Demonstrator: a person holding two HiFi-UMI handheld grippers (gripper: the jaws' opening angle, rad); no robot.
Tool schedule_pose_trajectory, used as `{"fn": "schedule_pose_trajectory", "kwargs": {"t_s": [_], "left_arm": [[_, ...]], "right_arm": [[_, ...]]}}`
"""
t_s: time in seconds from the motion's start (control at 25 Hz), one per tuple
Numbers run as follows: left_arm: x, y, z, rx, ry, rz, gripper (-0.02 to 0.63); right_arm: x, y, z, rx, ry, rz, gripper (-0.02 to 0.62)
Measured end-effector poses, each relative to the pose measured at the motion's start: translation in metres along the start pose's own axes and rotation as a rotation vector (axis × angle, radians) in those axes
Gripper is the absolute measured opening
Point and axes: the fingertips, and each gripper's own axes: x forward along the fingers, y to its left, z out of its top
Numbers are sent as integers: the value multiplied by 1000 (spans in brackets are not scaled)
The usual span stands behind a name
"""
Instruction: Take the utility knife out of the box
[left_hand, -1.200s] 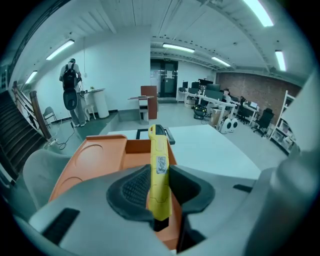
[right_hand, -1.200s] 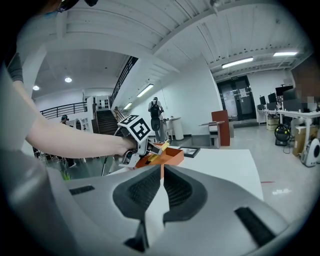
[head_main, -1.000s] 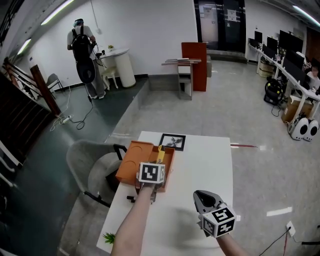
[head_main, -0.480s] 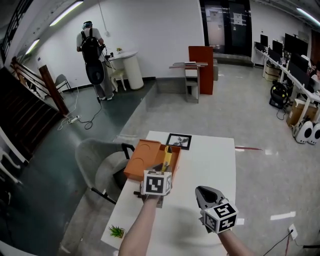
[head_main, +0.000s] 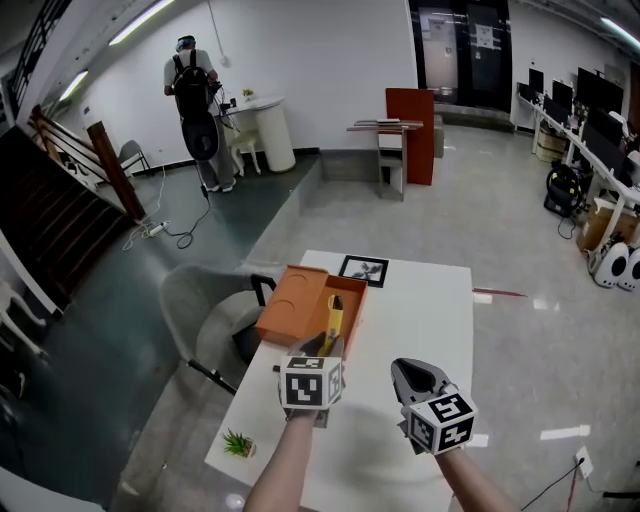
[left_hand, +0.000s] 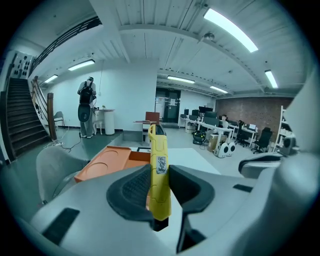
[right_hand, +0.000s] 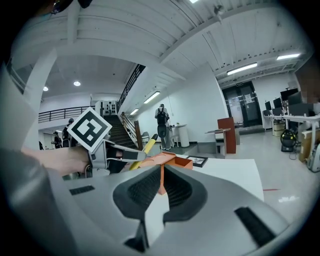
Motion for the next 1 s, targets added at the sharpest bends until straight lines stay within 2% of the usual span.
{"fn": "schedule_pose_trajectory", "kwargs": {"t_s": [1.0], "left_arm": [[-92, -2, -74, -84, -19, 50, 109]], "right_arm": [[-30, 27, -10, -7, 4, 3, 2]]}}
